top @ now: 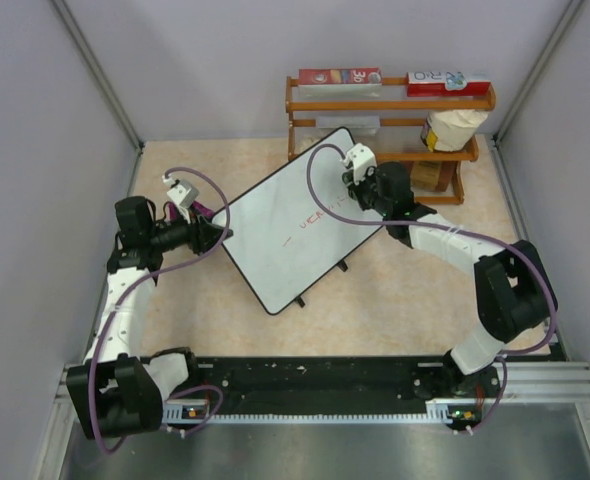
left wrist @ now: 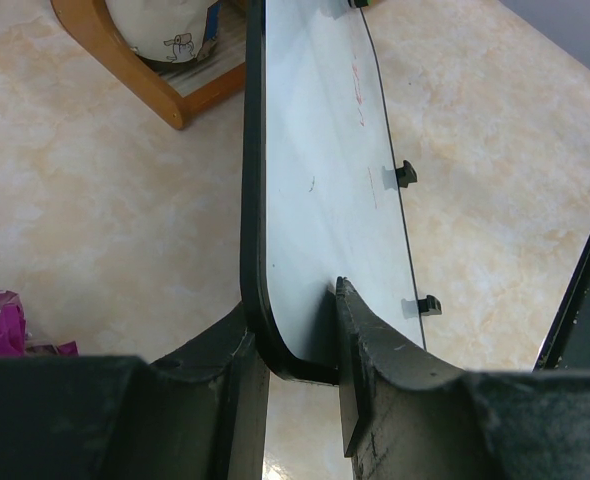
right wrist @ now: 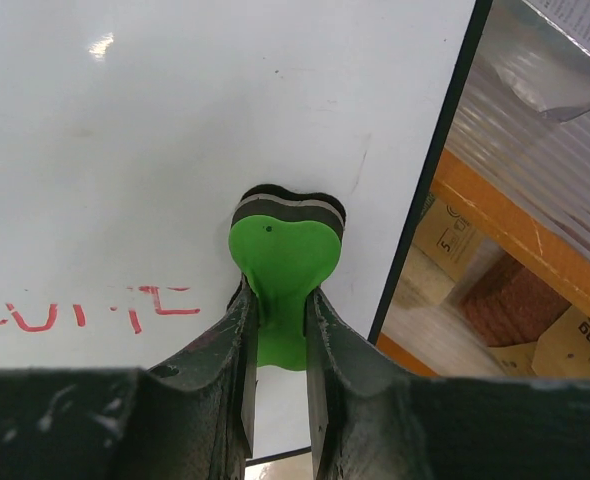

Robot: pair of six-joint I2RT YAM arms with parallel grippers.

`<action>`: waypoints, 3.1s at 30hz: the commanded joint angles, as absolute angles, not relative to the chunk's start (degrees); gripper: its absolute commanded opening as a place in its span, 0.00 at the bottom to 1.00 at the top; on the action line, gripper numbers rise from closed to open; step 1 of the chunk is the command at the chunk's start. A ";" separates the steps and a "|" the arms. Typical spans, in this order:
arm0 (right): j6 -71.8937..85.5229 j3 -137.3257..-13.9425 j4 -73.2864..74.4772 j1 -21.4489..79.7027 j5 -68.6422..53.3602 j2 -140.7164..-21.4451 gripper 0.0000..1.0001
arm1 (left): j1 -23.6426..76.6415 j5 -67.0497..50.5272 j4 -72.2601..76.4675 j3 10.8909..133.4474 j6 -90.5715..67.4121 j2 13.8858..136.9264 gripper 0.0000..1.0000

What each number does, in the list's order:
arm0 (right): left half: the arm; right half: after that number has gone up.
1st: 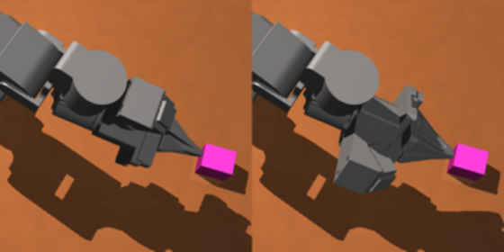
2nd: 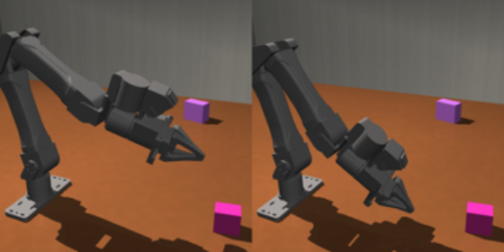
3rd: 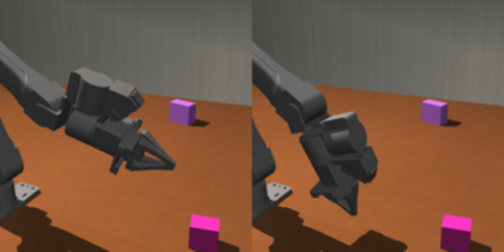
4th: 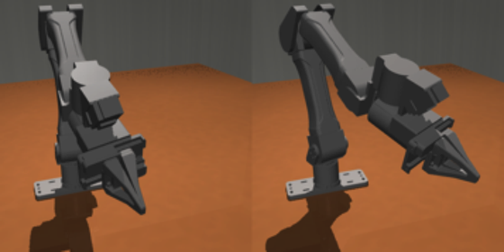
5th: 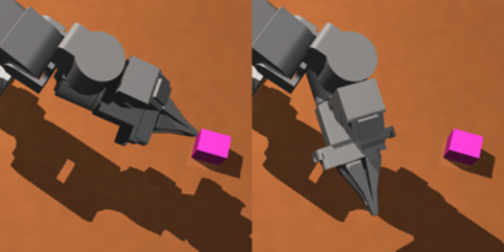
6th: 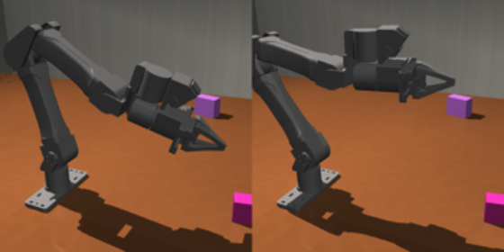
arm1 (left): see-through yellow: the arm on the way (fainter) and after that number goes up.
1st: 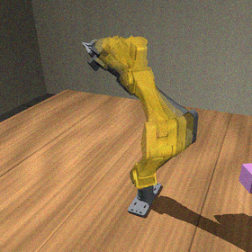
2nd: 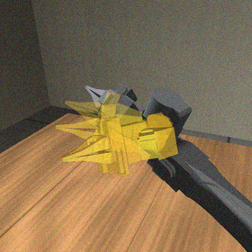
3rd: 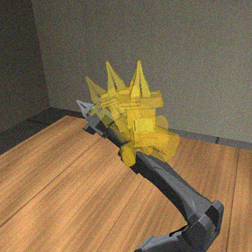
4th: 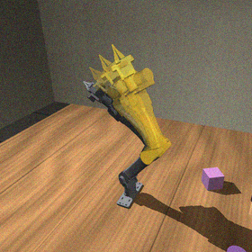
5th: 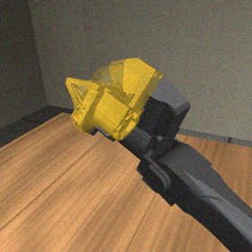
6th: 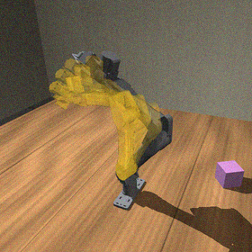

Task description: Erase the whiteboard

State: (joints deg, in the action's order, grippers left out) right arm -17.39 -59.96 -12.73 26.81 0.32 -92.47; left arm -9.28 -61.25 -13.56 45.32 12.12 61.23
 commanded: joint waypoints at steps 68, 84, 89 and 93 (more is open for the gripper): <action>-15.03 -55.46 -15.12 51.24 -3.07 -92.46 0.00 | -8.17 -60.38 -13.89 43.59 20.48 60.47 0.00; -17.49 -54.32 -16.00 42.28 -2.20 -91.14 0.00 | -8.17 -60.47 -13.89 43.59 20.74 60.56 0.00; -18.54 -53.00 -16.87 39.73 -1.93 -90.97 0.00 | -8.17 -60.47 -13.89 43.59 20.57 60.47 0.00; -18.63 -52.73 -17.14 37.09 -1.93 -90.88 0.00 | -8.17 -60.64 -13.89 43.51 20.65 60.47 0.00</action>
